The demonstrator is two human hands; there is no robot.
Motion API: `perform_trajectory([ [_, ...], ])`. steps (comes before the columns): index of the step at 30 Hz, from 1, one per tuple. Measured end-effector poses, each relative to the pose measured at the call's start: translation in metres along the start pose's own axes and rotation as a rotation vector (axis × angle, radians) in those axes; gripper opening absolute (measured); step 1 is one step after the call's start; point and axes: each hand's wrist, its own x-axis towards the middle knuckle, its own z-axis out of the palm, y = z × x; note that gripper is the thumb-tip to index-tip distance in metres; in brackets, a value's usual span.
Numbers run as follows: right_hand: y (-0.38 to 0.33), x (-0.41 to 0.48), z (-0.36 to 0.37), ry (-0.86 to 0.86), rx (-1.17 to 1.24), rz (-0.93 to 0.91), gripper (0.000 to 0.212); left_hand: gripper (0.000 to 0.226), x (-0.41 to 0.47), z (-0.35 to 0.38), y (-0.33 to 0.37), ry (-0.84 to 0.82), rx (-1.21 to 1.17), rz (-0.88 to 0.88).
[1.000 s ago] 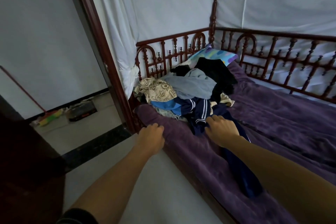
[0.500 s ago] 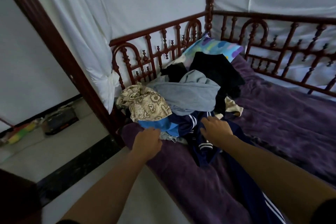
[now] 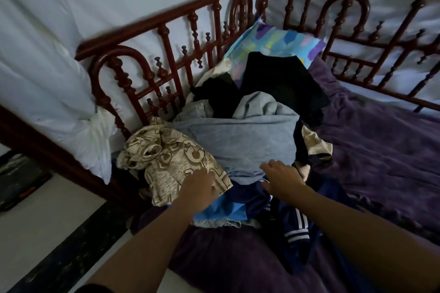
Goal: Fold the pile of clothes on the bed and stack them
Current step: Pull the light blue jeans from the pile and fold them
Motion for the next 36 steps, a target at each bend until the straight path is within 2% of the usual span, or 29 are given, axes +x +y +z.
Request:
perform_trajectory([
  [8,-0.047,0.123,0.041,-0.077,-0.014,0.006,0.078,0.033,0.103,0.023,-0.074,-0.02,0.014,0.093],
  [9,-0.05,0.132,0.047,-0.092,-0.019,0.023,0.074,0.03,0.113,0.026,-0.078,-0.012,0.012,0.103],
  [11,-0.05,0.143,0.06,-0.073,-0.005,0.073,0.051,0.026,0.13,0.03,-0.084,0.006,0.016,0.128],
  [13,-0.046,0.145,0.063,0.041,0.141,0.215,0.023,0.031,0.146,0.029,-0.088,0.023,0.024,0.135],
  [14,-0.042,0.143,0.061,0.125,0.262,0.303,0.019,0.034,0.155,0.027,-0.089,0.023,0.019,0.13],
  [17,-0.015,0.131,0.035,0.371,0.584,0.535,0.024,0.058,0.179,0.018,-0.086,-0.061,0.027,0.156],
  [19,0.012,0.116,0.007,0.526,0.703,0.621,0.024,0.072,0.188,0.014,-0.077,-0.114,0.07,0.202],
  [21,0.041,0.093,-0.019,0.681,0.784,0.661,0.024,0.066,0.191,0.013,-0.065,-0.089,0.102,0.211],
  [24,0.08,0.05,-0.038,0.786,0.88,0.705,0.024,0.03,0.188,0.012,-0.038,-0.076,-0.017,0.159],
  [26,0.097,0.022,-0.037,0.709,0.919,0.723,0.026,0.013,0.179,0.012,-0.017,-0.152,-0.129,0.167],
  [31,0.106,-0.046,0.015,0.363,0.765,0.725,0.029,0.012,0.126,0.015,0.011,-0.204,-0.103,0.185],
  [34,0.084,-0.087,0.067,-0.018,0.632,0.694,0.027,0.02,0.075,0.024,0.009,-0.26,-0.071,0.209],
  [36,0.064,-0.108,0.099,-0.348,0.495,0.529,0.024,0.024,0.043,0.032,0.005,-0.311,-0.023,0.253],
])
